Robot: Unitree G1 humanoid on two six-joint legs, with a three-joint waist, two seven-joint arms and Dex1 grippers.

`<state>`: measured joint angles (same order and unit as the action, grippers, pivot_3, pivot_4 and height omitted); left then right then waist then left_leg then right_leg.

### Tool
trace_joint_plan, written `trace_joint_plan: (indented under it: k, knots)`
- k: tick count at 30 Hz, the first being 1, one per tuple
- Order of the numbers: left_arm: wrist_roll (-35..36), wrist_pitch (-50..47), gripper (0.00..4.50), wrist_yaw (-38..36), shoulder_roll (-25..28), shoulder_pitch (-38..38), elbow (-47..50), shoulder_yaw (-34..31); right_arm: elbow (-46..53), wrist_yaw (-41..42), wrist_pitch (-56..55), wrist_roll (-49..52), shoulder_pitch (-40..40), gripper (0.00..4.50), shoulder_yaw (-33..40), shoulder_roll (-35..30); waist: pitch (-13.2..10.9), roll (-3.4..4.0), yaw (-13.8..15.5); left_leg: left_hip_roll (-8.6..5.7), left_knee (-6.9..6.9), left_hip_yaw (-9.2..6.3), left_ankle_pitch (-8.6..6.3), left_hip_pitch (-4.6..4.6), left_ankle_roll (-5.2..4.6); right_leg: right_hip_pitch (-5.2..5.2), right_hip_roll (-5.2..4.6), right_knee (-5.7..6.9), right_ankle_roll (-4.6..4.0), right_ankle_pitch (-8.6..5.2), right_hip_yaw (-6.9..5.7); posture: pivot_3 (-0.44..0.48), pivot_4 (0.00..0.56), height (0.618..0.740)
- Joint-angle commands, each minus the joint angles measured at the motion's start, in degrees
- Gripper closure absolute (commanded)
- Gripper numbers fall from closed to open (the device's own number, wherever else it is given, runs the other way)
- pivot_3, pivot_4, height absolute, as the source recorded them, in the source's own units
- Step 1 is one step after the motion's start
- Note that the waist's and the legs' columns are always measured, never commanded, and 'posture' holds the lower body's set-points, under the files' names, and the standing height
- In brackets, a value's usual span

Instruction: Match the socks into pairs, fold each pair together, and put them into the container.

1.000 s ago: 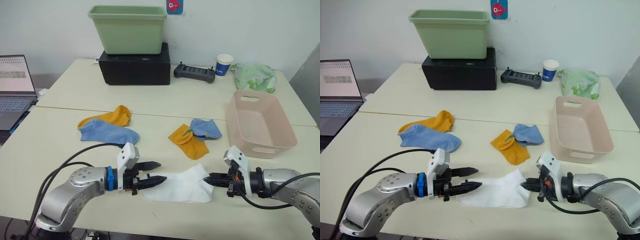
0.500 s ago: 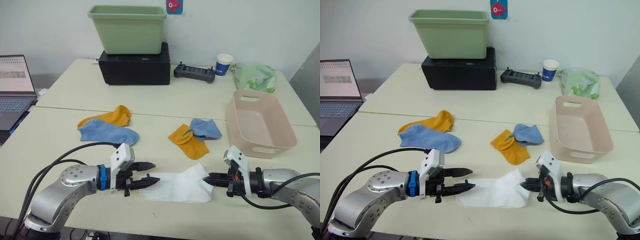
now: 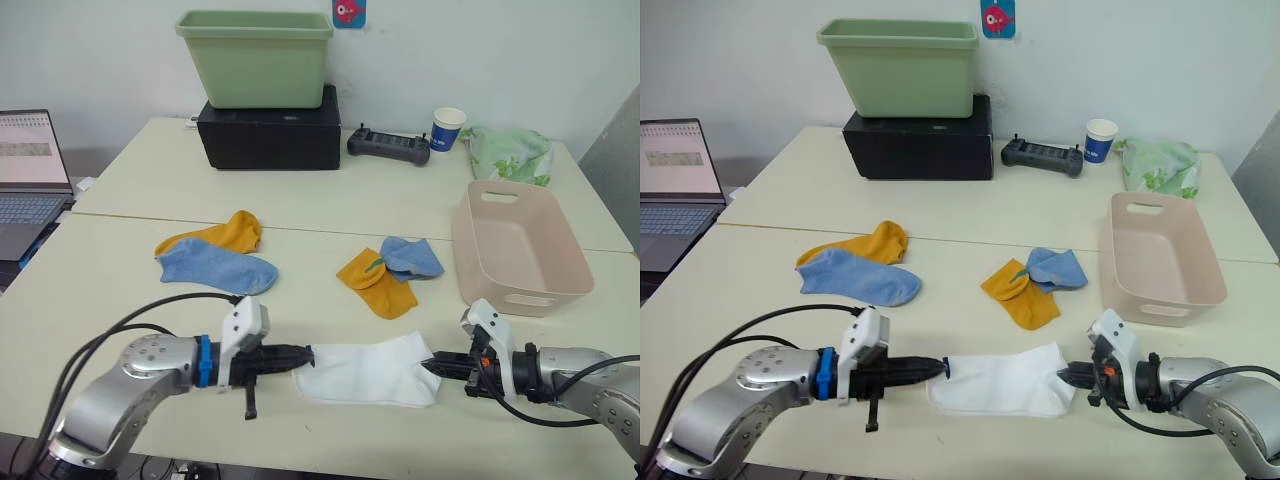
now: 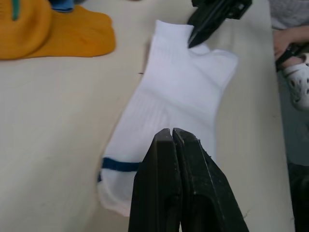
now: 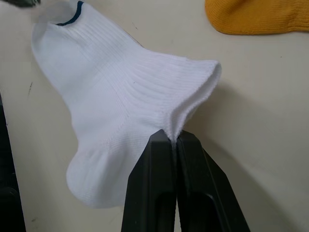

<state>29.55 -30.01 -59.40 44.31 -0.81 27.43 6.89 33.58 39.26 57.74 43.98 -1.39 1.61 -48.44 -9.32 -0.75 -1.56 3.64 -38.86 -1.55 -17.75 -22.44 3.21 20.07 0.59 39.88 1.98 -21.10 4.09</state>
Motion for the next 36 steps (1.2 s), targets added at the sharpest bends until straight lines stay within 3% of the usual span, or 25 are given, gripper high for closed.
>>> trace_joint_plan:
  k: [1,7,16,20,23,29,36]
  knots:
    - [-4.4,3.9,4.48,0.2,-1.5,1.4,-0.6,4.0,1.5,0.5,-1.0,0.2,0.6,4.5,0.8,0.1,0.0,0.0,0.0,0.0,0.0,0.0,0.0,0.0,0.0,0.0,0.0,0.0,0.0,0.0,0.0,0.0,0.15,0.72]
    - [-10.5,7.2,4.48,1.4,-5.1,3.4,-6.4,9.5,2.0,0.7,-0.8,0.6,1.3,4.5,0.6,0.3,0.0,0.0,0.0,0.0,-0.01,0.01,-0.01,0.0,-0.02,0.01,0.02,0.01,0.0,0.0,-0.01,0.0,0.15,0.72]
    - [-14.1,9.2,4.48,0.6,-4.0,2.0,-8.9,11.7,5.8,-2.5,5.4,10.7,6.5,4.5,2.5,4.0,0.0,0.03,0.0,0.02,-0.01,0.0,-0.02,0.06,-0.03,-0.04,0.02,0.04,0.0,0.0,0.0,0.0,0.15,0.72]
    - [-14.0,9.6,4.48,0.2,-2.8,1.3,-9.0,10.8,6.4,-9.5,10.9,21.1,10.6,4.5,0.0,10.5,0.0,0.0,-0.2,0.04,0.0,-0.03,-0.02,0.07,-0.04,-0.05,0.03,0.04,0.0,0.0,0.0,0.0,0.15,0.72]
    - [-13.8,10.1,4.48,0.1,-2.2,0.7,-9.0,10.3,3.7,-14.8,13.5,23.2,13.0,4.5,-3.9,16.6,0.1,0.0,-0.3,0.08,0.02,-0.08,-0.02,0.09,-0.05,-0.04,0.08,0.07,0.0,0.0,0.02,0.0,0.15,0.72]
    - [-13.8,10.5,4.48,0.8,-1.7,-0.9,-8.3,9.2,-2.6,-20.8,14.3,18.9,15.9,4.5,-10.6,25.6,0.1,0.01,-0.3,0.09,0.03,-0.13,-0.02,0.09,-0.04,0.02,0.08,0.09,0.0,0.0,-0.01,0.0,0.15,0.72]
    - [-13.7,9.8,4.48,1.4,-1.7,-0.9,-7.5,8.5,-4.5,-20.4,13.3,13.5,15.6,4.5,-14.6,27.1,0.1,0.03,-0.3,0.09,0.04,-0.2,-0.02,0.09,-0.04,0.07,0.07,0.11,0.0,0.0,-0.01,0.0,0.15,0.72]
